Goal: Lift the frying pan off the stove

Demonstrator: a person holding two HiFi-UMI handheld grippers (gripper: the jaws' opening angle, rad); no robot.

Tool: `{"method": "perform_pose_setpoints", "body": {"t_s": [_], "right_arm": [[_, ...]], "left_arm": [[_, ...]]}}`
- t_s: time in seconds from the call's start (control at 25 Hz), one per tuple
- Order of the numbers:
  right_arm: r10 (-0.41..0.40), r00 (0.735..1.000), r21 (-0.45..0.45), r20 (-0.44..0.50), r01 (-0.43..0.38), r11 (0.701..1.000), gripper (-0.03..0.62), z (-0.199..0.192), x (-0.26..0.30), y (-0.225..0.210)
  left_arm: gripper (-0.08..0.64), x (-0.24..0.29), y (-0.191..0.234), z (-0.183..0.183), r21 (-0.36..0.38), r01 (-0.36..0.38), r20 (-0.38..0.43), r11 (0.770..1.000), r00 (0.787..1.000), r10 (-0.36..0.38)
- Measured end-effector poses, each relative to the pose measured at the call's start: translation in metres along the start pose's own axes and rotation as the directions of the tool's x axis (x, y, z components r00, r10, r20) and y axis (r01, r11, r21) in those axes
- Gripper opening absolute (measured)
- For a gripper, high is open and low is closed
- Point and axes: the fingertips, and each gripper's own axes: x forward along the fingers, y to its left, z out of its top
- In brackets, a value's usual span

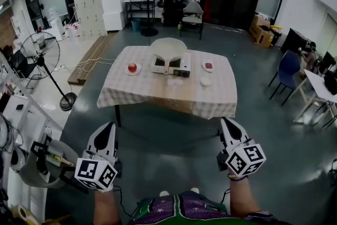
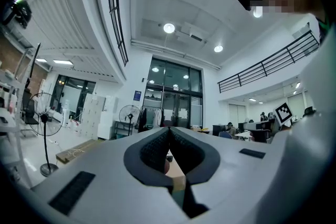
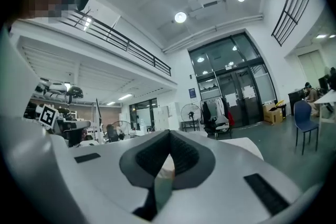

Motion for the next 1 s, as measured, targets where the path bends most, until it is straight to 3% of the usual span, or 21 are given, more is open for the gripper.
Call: {"method": "perform_pose_setpoints", "body": {"t_s": [0.32, 0.6, 0.84, 1.0], "right_arm": [[0.027, 0.999, -0.006, -0.020, -0.027, 1.000, 0.008, -0.012, 0.015, 0.019], [0.053, 0.998, -0.007, -0.033, -0.053, 0.999, 0.008, -0.006, 0.041, 0.019], [0.068, 0.997, 0.009, -0.020, -0.068, 0.998, 0.008, -0.006, 0.100, -0.003], [0.067, 0.998, 0.028, -0.006, -0.067, 0.997, 0.008, 0.001, 0.148, -0.030]], "left_arm": [[0.023, 0.000, 0.029, -0.017, -0.004, -0.017, -0.016, 1.000, 1.000, 0.017], [0.021, 0.018, 0.043, -0.007, -0.007, -0.020, -0.001, 1.000, 1.000, 0.020], [0.022, 0.055, 0.069, -0.007, 0.040, -0.028, -0.018, 0.999, 0.999, 0.029], [0.021, 0.104, 0.085, 0.005, 0.033, -0.026, -0.015, 0.999, 1.000, 0.027]]}}
